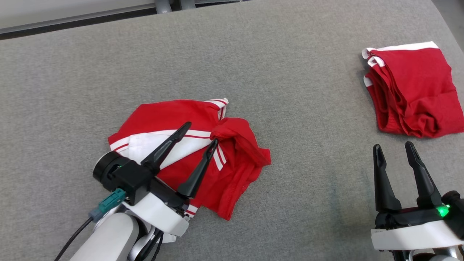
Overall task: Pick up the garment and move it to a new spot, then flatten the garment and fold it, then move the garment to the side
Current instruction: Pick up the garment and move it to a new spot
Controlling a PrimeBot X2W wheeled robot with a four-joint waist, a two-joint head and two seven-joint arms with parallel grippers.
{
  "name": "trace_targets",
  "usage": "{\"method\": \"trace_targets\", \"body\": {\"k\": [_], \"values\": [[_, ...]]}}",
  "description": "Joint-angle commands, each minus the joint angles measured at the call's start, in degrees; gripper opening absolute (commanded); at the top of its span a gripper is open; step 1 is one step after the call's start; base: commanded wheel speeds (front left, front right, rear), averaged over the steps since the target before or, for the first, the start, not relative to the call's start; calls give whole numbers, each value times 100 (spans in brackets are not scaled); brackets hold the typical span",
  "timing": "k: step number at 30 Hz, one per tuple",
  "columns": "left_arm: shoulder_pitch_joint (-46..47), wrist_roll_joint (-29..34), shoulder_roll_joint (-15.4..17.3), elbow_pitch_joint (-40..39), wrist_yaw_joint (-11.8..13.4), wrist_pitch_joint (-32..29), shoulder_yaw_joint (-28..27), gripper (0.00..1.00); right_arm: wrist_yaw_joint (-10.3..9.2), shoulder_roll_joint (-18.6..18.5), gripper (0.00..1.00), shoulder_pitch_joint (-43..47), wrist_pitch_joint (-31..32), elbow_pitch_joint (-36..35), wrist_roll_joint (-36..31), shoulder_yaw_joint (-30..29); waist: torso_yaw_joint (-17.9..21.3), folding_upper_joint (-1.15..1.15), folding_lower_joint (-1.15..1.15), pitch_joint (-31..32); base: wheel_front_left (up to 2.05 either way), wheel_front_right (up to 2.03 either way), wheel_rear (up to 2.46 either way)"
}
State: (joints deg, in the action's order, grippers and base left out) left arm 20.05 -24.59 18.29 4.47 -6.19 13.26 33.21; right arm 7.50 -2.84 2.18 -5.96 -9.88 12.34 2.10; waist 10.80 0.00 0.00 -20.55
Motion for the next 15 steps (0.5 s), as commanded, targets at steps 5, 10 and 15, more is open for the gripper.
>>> {"method": "trace_targets", "body": {"k": [5,10,15], "values": [[-395,-193,133,-167,287,135,-448,100,-2,-12,100,-103,144,59,-110,-72,-535,0,0,460,0,0,0],[-655,-443,137,-169,543,182,-993,100,-2,-11,100,-63,308,23,-185,-129,-814,0,0,720,0,0,0],[-818,-612,103,-100,718,195,-1539,100,-2,-11,100,19,439,-39,-246,-194,-996,0,0,910,0,0,0]]}}
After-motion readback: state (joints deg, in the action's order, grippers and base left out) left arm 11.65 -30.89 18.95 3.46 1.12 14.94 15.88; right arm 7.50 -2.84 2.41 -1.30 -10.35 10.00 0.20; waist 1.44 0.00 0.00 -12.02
